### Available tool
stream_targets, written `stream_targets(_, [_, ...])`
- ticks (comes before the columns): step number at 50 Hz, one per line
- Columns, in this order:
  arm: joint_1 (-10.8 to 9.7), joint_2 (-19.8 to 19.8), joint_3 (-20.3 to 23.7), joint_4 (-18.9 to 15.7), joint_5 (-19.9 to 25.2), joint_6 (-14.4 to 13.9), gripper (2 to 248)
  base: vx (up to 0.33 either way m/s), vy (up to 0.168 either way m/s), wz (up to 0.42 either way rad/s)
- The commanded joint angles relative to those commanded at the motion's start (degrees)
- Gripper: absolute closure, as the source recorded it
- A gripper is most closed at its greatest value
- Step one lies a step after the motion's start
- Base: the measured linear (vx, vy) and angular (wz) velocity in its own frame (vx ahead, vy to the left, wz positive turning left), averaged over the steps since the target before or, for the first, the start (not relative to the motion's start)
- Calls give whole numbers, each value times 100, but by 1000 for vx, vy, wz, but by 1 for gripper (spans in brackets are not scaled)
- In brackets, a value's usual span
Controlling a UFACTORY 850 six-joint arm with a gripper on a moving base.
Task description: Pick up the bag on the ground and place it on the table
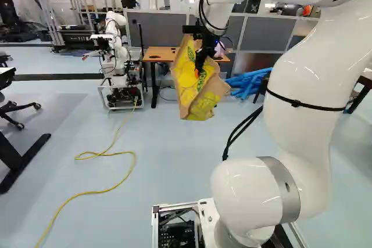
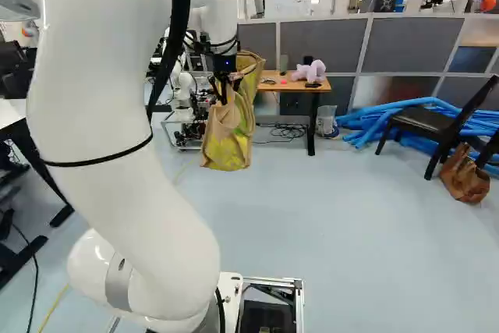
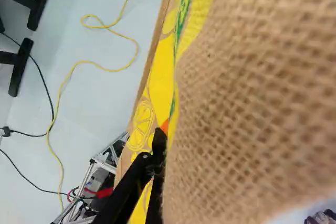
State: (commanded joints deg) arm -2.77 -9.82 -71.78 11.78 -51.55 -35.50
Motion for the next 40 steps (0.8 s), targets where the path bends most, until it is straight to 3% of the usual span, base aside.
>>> stream_targets(40, [12,288,-402,-199,-730,0,228,0,0,0])
